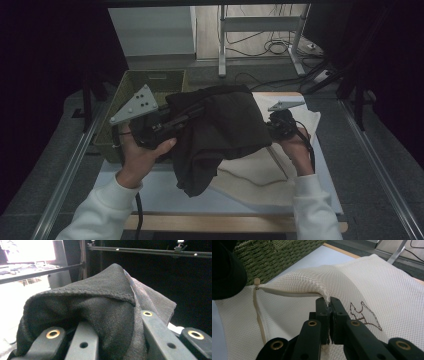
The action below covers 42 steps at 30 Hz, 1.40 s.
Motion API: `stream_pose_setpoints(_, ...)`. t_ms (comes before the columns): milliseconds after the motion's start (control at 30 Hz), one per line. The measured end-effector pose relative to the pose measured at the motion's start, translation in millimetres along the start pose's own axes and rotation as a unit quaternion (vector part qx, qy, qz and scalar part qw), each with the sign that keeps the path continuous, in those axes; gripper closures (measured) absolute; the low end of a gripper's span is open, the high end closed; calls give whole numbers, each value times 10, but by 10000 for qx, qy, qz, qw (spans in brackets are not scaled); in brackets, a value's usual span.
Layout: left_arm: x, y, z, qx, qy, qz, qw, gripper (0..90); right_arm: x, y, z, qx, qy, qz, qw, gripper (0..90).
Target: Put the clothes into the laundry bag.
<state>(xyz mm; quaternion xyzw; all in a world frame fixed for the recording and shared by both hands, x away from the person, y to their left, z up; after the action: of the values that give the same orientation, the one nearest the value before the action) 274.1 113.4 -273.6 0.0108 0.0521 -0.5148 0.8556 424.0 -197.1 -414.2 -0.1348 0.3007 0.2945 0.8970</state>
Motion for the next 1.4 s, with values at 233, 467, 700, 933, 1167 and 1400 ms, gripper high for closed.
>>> stream_pose_setpoints(233,50,-108,22,-9,-41,-237,9997,788,9,1,-1,1,5,-2,10000,862)
stream_pose_setpoints(467,136,-193,4,-20,-17,-419,9991,788,-5,-7,-1,14,-21,-5,10000,862)
stream_pose_setpoints(700,253,-270,-20,-59,-5,-616,9981,788,-1,-12,-1,19,-19,4,10000,862)
stream_pose_setpoints(933,385,-299,-85,-146,36,-794,9967,788,-3,-17,-6,12,-18,7,10000,862)
stream_pose_setpoints(1167,475,-272,-231,-289,174,-867,9957,788,-15,-30,-5,24,-41,-6,10000,862)
stream_pose_setpoints(1400,582,-269,-392,-458,292,-942,9941,788,-14,-24,-4,33,-43,4,10000,862)
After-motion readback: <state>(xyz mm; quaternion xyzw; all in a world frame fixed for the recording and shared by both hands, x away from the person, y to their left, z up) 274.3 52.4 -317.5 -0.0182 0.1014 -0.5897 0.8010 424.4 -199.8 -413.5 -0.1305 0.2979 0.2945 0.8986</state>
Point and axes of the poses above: each handheld gripper's, and its own axes: x roughly forward along the jaws, z roughly out of its top, y roughly to its left, the point moved 2 cm from there along x, roughly forward along the jaws, and after that the axes turned 8 degrees about -z, right-handed, at the moved point
